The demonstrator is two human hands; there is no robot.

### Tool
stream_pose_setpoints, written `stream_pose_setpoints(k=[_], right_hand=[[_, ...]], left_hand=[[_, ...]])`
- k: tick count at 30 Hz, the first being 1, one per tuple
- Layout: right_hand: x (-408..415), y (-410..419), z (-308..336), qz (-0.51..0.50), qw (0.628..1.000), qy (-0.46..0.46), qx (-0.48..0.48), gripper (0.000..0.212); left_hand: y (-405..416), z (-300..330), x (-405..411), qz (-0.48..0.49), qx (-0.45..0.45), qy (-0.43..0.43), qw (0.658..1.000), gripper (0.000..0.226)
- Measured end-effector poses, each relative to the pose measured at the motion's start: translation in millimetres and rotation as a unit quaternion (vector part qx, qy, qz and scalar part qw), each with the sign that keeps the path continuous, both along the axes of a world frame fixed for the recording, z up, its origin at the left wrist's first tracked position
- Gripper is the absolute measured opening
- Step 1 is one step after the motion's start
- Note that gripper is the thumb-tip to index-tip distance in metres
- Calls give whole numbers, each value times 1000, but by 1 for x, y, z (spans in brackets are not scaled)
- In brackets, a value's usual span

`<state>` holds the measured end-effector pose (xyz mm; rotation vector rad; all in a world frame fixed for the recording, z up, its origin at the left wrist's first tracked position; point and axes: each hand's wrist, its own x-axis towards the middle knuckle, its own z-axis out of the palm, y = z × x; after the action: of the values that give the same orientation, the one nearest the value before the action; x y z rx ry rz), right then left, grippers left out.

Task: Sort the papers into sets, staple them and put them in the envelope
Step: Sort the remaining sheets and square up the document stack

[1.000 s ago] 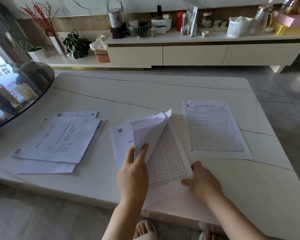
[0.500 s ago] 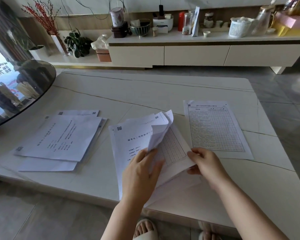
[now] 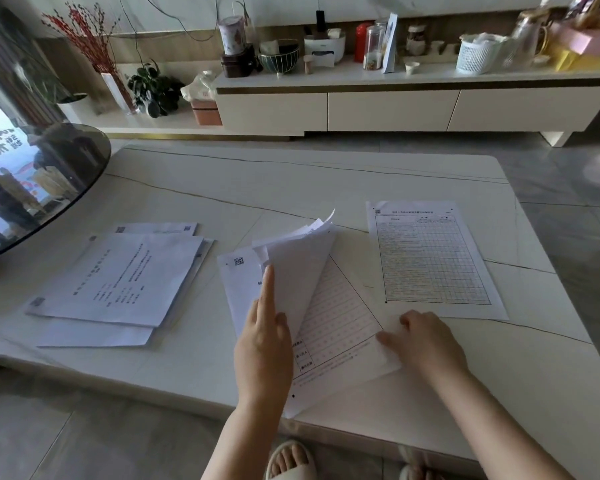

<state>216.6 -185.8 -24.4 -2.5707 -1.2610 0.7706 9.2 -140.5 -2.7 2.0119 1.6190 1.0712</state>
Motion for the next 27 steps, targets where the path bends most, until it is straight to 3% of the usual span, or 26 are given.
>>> stream_pose_setpoints(k=[3, 9, 11, 13, 16, 19, 21, 23, 25, 26, 27], right_hand=[[-11, 0, -3, 40, 999, -29, -5, 57], [-8, 2, -3, 30, 999, 44, 5, 33], [-6, 3, -4, 23, 997, 63, 35, 22], [-5, 6, -1, -9, 986, 138, 88, 13], [-7, 12, 16, -100, 914, 353, 172, 14], [-16, 16, 33, -174, 778, 567, 205, 18], [-19, 18, 40, -181, 713, 642, 215, 17], [-17, 19, 43, -168, 685, 673, 222, 19], [-12, 18, 44, -156, 709, 650, 227, 23], [-8, 17, 40, -150, 756, 597, 224, 22], [-2, 15, 33, -138, 827, 502, 213, 21]], left_hand=[[1, 0, 1, -39, 37, 5, 999, 74], [4, -9, -1, -33, 53, 70, 996, 45], [3, -9, 0, -33, 44, 63, 996, 39], [3, -5, 0, -25, 15, 50, 998, 35], [2, -1, -1, -64, 28, 69, 995, 28], [-3, 7, 1, -113, 8, 116, 987, 62], [-4, 6, 2, -124, -24, 151, 980, 71], [-3, -1, 1, -121, -11, 160, 980, 60], [1, -4, -3, -78, 7, 131, 988, 52], [4, -4, -5, -47, 14, 116, 992, 49], [6, -4, -7, -24, 25, 104, 994, 47]])
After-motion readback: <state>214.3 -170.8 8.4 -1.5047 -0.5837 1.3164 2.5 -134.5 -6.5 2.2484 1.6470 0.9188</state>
